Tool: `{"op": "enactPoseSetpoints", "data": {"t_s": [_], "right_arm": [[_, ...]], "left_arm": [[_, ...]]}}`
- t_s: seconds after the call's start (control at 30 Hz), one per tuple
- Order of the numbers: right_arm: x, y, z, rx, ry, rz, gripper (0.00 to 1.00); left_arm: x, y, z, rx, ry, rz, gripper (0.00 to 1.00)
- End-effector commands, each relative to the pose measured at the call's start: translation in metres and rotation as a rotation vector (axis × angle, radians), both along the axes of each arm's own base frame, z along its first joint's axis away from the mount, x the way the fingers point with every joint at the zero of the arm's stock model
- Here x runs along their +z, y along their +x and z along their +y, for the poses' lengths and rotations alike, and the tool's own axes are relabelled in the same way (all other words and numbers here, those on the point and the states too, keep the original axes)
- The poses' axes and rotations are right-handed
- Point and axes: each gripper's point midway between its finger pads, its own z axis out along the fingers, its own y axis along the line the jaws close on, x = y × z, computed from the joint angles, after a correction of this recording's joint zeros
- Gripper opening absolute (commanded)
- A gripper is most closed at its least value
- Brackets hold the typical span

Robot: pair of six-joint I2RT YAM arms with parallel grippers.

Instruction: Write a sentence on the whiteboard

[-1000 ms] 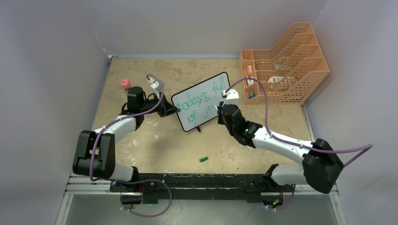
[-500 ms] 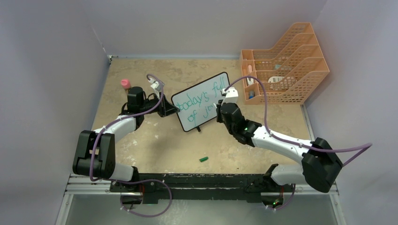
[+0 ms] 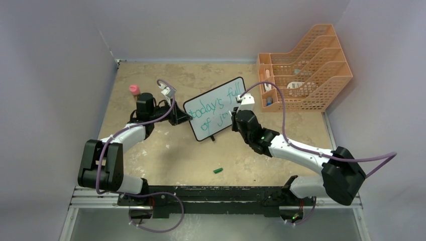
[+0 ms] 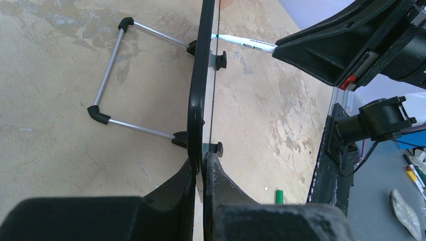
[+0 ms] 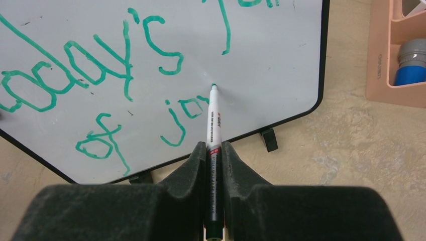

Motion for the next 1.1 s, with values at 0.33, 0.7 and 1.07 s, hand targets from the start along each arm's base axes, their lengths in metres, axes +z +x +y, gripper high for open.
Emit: {"op": "enactPoseSetpoints", "data": {"t_s": [0.33,0.7,1.07], "right_arm": [[-0.003,-0.008,0.002,0.018,0.036,0.038,0.0],[-0.016,-0.012,0.003,0.023,0.03,0.086,0.0],[-0.027,-0.017,0.005,0.031,0.019,0.132,0.0]], "left_arm": [[0.022,0.007,-0.003,-0.017,-0.002,-0.096,0.0],[0.022,0.007,-0.003,-0.017,-0.003,-0.095,0.0],[0.023,0.006,-0.003,-0.018,-0.003,-0.098,0.0]]}}
